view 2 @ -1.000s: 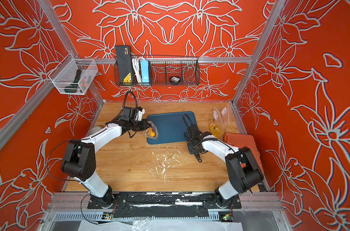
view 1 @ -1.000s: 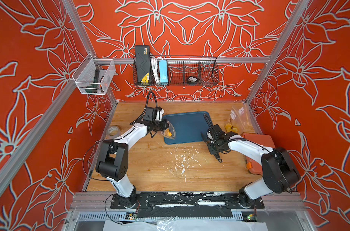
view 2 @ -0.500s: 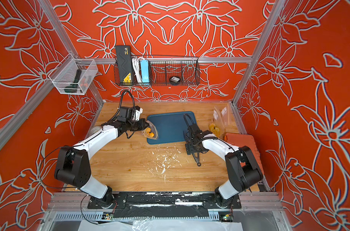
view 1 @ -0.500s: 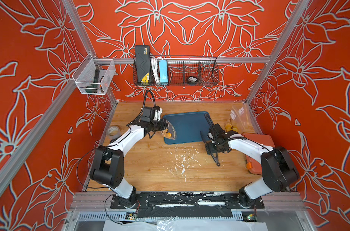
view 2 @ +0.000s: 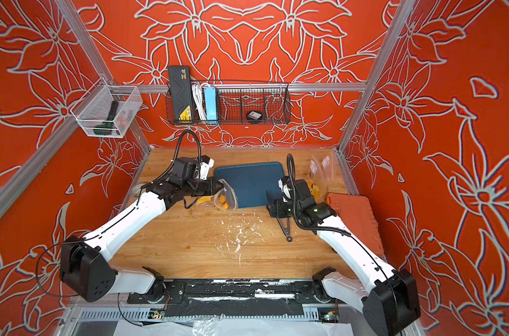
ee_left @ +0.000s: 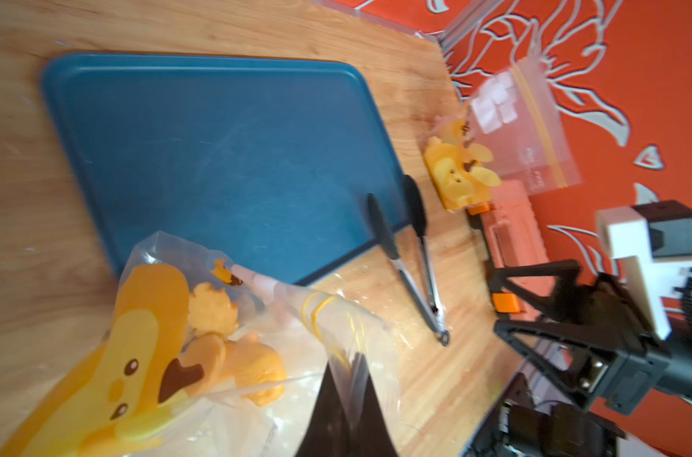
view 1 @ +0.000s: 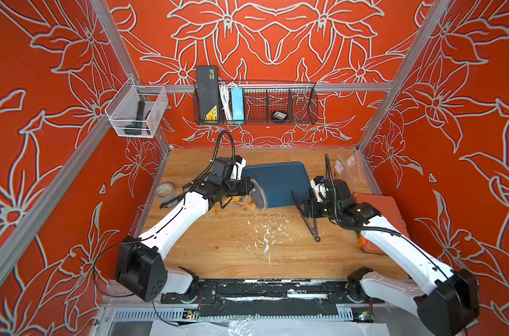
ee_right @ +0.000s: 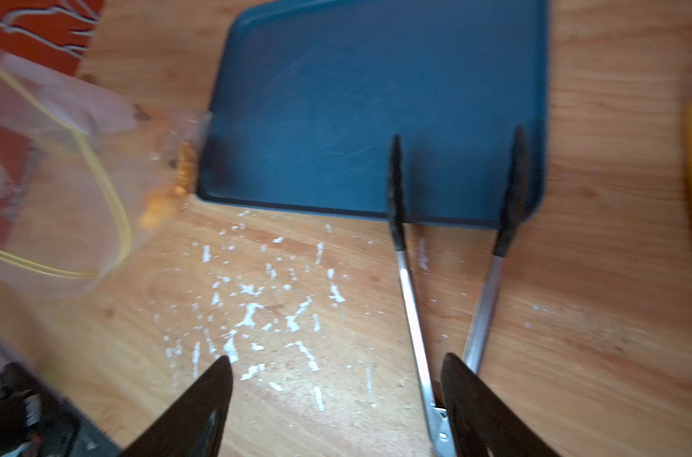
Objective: Put the cookies into a resealable bag to prevent moisture
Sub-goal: Place the ziploc bag at the center of the board.
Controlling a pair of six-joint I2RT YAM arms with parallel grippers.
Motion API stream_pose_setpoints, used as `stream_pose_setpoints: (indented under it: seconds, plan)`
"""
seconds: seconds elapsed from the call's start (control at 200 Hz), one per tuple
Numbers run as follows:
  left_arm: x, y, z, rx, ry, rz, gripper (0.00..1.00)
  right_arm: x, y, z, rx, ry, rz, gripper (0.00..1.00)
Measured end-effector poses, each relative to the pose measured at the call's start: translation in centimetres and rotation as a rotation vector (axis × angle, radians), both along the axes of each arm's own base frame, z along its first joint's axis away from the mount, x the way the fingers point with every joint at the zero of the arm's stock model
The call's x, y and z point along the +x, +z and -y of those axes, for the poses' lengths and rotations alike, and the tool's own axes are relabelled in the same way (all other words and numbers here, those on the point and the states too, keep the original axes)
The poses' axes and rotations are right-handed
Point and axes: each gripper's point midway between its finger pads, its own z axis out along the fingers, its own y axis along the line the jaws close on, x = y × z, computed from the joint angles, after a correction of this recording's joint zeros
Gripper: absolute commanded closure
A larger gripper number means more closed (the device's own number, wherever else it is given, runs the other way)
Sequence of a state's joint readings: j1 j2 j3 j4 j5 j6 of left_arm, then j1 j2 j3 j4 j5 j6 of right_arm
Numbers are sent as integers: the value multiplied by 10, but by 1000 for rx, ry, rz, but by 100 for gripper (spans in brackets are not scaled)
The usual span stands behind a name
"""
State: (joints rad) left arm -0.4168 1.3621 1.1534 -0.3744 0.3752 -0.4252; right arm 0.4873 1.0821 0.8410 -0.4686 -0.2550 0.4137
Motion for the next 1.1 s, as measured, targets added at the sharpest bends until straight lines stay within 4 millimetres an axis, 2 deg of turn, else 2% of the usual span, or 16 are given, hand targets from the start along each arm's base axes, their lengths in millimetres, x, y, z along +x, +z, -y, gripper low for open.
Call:
stream_pose_setpoints:
  seconds: [0.145,0.285,0.405,0.505,0.646,0.791,0.976,1.101]
  plan:
    - [-28,15,28,-45,-38,-11,100,-25,27,-26,111,110,30,17]
    - [-59,18,54,-94,-79,-40,100,-44,44,-30,149,154,58,17]
    - [-85,-6,72,-98,-118,-98,100,-57,46,-27,144,165,55,20]
    - [-99,-33,78,-70,-131,-159,100,-65,38,-25,117,174,20,21]
    - [-100,-56,75,-33,-105,-195,100,-76,22,-32,74,210,-38,22]
    - [-95,-54,75,-29,-89,-178,100,-81,13,-44,59,234,-72,25]
    - [-92,-54,74,-21,-80,-169,100,-81,-1,-59,57,220,-117,38]
    - [-92,-54,74,-19,-81,-166,100,-80,-17,-65,42,193,-158,42]
